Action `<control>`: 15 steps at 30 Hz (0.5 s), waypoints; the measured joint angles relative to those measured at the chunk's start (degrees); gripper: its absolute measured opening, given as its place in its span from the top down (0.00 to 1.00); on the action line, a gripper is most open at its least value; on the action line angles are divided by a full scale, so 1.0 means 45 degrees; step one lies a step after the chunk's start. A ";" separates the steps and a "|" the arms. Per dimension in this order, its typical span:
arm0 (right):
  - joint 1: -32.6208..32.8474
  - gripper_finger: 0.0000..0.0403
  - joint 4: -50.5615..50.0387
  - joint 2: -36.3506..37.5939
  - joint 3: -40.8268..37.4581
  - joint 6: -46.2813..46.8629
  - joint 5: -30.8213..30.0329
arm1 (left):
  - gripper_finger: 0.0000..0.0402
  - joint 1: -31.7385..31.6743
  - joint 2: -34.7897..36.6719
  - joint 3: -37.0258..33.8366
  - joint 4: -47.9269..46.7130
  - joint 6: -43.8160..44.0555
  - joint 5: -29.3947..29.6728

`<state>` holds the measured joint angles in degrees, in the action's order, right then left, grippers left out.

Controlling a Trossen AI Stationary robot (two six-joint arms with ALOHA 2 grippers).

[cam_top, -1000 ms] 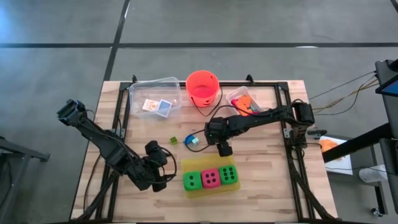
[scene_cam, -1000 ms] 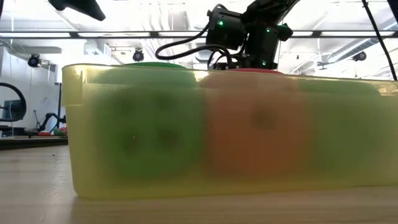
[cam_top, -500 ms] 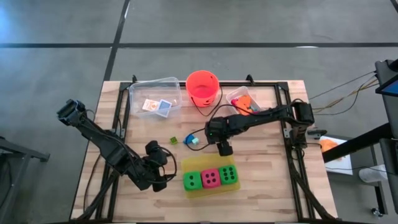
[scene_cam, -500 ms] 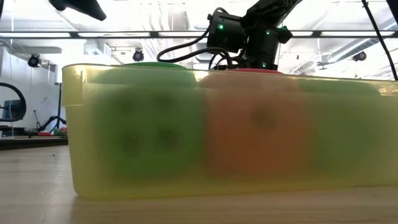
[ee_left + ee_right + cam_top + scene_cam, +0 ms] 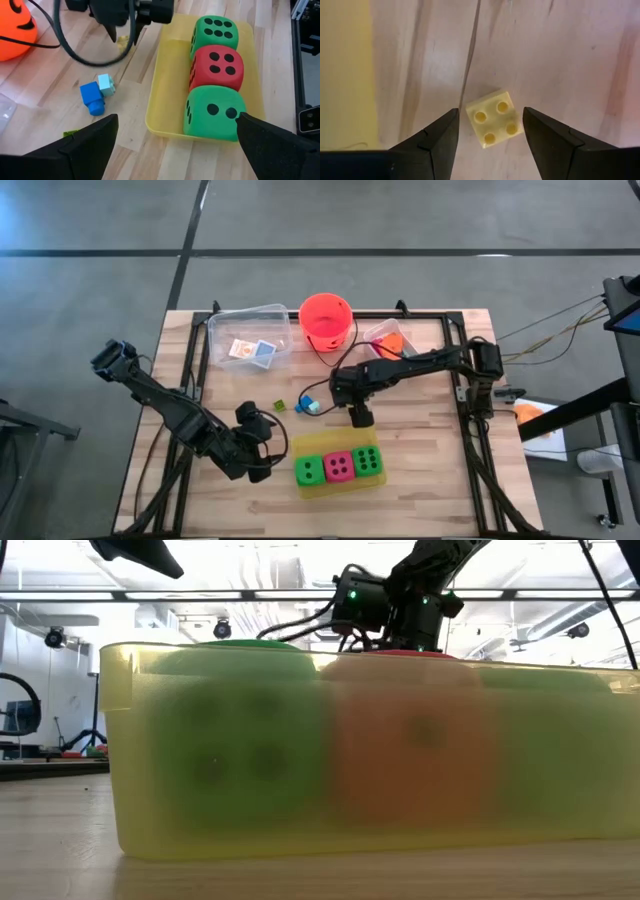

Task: Pick & Place Toys
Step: Put the light yellow game piece into the white bin

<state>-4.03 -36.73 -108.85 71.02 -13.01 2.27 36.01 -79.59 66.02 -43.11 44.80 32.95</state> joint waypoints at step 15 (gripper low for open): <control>0.0029 0.65 -0.0884 -0.1300 0.0957 -0.0395 0.0174 | 0.02 0.0000 0.0010 0.0015 0.0035 -0.0193 -0.0202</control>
<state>-3.90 -40.71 -114.70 75.33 -14.79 3.05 36.01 -79.55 66.08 -42.96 43.93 32.04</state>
